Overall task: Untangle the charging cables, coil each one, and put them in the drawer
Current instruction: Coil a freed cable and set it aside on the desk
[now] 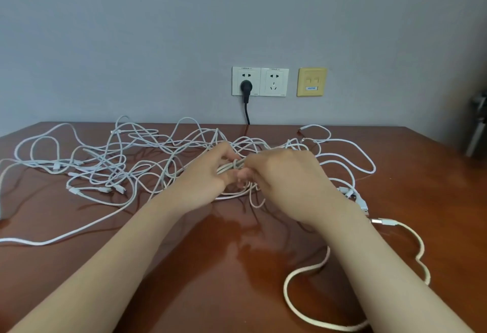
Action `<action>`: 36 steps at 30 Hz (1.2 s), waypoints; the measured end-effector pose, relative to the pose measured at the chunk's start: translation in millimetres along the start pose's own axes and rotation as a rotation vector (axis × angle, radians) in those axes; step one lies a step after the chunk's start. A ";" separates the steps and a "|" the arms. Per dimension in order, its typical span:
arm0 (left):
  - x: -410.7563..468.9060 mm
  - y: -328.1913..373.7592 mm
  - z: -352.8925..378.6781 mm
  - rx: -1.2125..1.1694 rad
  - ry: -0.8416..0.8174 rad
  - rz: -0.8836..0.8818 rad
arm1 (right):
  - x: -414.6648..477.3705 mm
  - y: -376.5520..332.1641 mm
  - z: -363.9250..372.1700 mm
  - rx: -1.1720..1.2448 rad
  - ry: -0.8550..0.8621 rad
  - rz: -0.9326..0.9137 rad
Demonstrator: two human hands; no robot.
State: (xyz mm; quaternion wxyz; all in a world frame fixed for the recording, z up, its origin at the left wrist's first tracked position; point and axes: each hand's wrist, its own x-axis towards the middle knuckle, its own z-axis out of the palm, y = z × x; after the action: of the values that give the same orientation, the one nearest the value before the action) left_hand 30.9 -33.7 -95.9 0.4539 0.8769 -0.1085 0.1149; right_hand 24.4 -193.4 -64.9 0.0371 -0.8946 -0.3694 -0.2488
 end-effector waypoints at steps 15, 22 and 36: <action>-8.4 15.5 -0.9 -0.181 -0.275 0.005 | 2.6 22.0 11.2 0.656 0.133 0.242; -7.2 14.3 -3.3 -0.326 -0.290 0.000 | 1.7 30.8 15.9 0.723 0.215 0.305; -13.4 20.6 5.7 -0.230 -0.267 0.162 | -1.5 38.5 12.0 1.250 0.008 0.385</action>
State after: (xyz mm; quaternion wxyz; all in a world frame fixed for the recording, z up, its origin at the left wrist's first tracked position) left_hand 12.8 -48.9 -87.3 0.5220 0.8151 -0.2502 0.0205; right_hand 54.7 -219.3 -71.5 0.5954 -0.7537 -0.2774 0.0206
